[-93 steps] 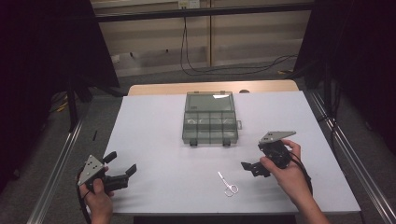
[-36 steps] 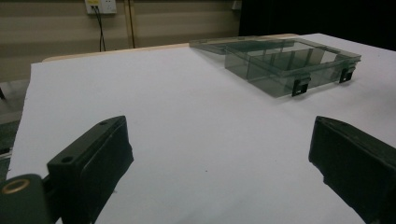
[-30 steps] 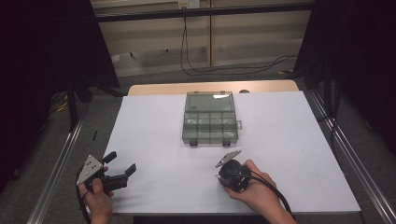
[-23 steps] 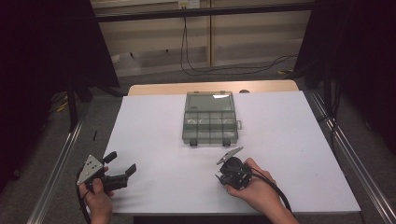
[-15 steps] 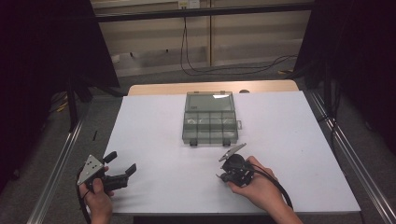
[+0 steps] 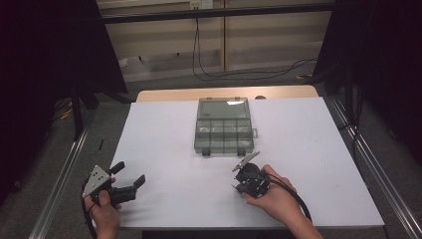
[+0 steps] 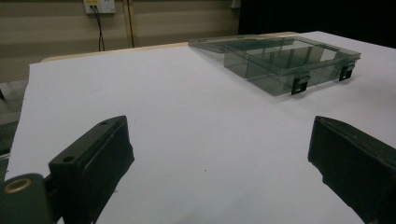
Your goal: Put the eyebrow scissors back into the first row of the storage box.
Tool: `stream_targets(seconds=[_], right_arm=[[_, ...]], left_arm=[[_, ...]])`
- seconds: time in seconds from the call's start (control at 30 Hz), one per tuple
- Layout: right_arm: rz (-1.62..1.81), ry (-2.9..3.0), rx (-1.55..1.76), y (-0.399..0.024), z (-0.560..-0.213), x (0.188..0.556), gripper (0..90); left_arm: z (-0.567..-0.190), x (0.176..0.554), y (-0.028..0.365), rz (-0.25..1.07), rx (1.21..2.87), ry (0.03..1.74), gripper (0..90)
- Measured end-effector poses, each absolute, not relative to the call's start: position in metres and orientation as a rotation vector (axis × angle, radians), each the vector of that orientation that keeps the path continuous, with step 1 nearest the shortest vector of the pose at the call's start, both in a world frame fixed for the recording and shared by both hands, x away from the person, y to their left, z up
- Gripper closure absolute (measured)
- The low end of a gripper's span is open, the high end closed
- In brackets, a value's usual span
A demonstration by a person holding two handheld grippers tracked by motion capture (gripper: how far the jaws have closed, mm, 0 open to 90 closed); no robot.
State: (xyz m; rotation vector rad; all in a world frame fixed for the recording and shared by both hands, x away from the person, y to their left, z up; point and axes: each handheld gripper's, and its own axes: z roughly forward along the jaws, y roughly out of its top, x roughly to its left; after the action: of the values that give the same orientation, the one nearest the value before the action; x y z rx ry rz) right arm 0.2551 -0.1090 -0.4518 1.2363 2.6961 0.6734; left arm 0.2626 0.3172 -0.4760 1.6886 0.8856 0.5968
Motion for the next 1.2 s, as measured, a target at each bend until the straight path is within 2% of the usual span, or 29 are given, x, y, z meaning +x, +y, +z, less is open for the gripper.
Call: stream_targets(seconds=[0.5, 1.2], right_arm=[[0.815, 2.647, 1.277, -0.127, -0.434, 0.271, 90.0], [0.906, 2.588, 1.227, -0.130, -0.409, 0.298, 90.0]], left_arm=[[-0.476, 0.262, 0.317, 0.592, 1.684, 0.889, 6.0], [-0.476, 0.262, 0.317, 0.592, 1.674, 0.898, 6.0]])
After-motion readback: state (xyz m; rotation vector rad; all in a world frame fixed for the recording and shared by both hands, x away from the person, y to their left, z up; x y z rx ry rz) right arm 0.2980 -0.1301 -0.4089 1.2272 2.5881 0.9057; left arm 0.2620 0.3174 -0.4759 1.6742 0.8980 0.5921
